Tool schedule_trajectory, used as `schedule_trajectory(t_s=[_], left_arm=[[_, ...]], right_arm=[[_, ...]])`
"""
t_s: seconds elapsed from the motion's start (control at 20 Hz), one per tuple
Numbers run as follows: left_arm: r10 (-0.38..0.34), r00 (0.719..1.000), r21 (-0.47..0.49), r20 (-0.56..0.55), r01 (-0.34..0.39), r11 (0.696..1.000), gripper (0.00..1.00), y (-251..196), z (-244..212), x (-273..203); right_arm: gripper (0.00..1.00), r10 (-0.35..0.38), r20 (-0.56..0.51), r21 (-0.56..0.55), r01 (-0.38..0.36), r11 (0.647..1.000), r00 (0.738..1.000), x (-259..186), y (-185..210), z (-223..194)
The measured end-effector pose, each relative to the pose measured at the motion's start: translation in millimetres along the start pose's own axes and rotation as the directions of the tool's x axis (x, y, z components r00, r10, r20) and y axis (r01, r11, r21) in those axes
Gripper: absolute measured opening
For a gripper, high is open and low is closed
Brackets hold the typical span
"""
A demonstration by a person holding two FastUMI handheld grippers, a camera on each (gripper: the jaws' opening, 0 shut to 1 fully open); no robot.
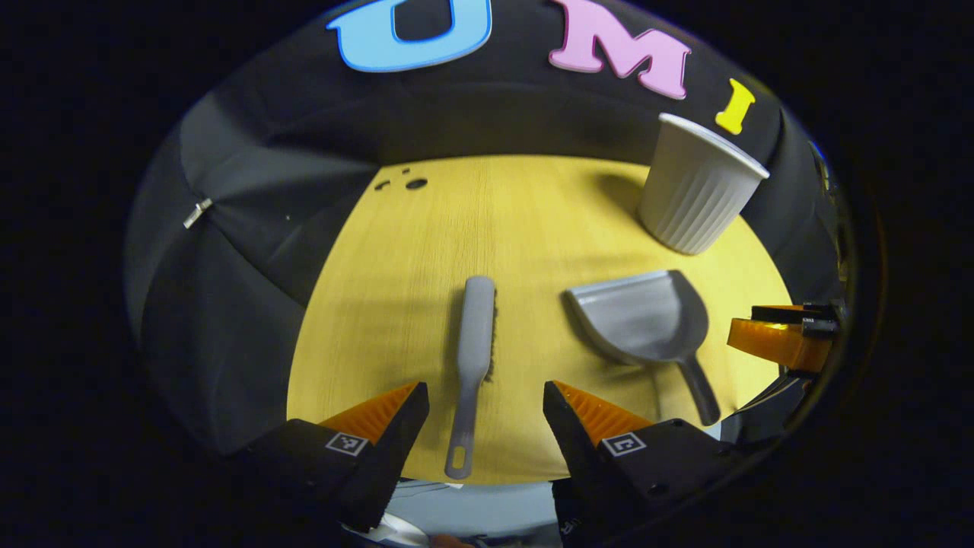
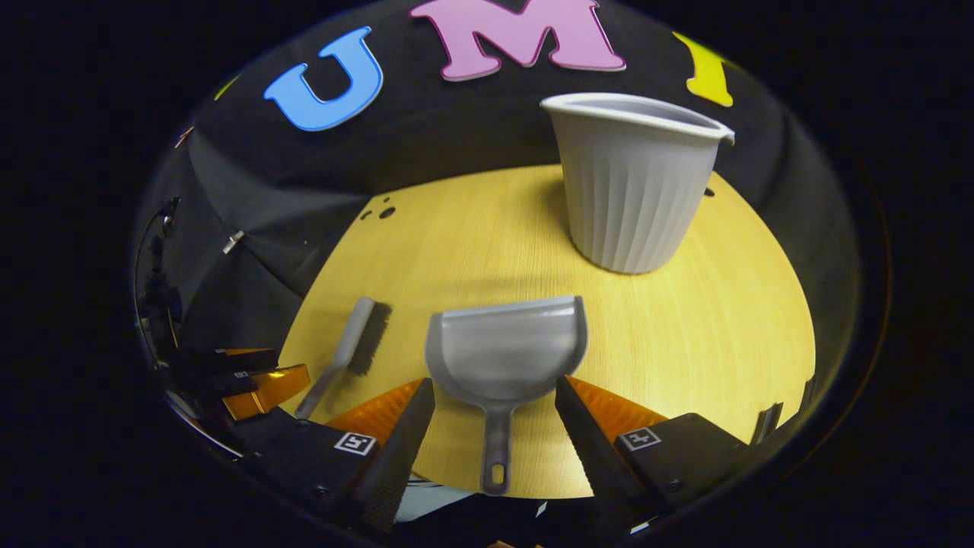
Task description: Pick up the small broom and dustpan from the desktop, sweep the trash into the dustpan with the broom, and then empty the trash into the garbage bin.
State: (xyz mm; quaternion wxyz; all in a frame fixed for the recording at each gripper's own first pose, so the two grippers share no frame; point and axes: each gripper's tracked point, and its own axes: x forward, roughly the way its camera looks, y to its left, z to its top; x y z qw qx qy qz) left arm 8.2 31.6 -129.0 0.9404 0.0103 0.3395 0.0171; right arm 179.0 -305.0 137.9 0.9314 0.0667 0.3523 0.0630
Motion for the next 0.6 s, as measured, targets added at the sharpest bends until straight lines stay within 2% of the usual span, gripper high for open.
schedule_trajectory(t_s=[0.1, 0.2, 0.3, 0.4, 0.6], left_arm=[[0.012, 0.995, -0.034, 0.099, -0.008, 0.999, 0.95, -7, 14, -28], [0.072, 0.972, -0.049, 0.224, -0.063, 0.997, 0.96, -6, 35, -56], [0.12, 0.922, -0.044, 0.368, -0.112, 0.993, 0.96, -10, 53, -82], [0.138, 0.867, -0.037, 0.478, -0.137, 0.99, 0.96, -21, 64, -103], [0.127, 0.796, -0.04, 0.592, -0.129, 0.991, 0.96, -46, 61, -134]], right_arm=[[0.99, 0.006, 0.109, -0.028, -0.003, 1.0, 0.994, -21, 3, 22], [0.99, 0.021, 0.186, -0.055, -0.011, 0.998, 0.982, -36, 7, 34], [0.99, 0.039, 0.228, -0.069, -0.024, 0.997, 0.973, -36, 9, 36], [0.98, 0.06, 0.258, -0.086, -0.039, 0.996, 0.964, -43, 13, 38], [0.99, 0.086, 0.334, -0.148, -0.038, 0.988, 0.939, -59, 19, 44]])
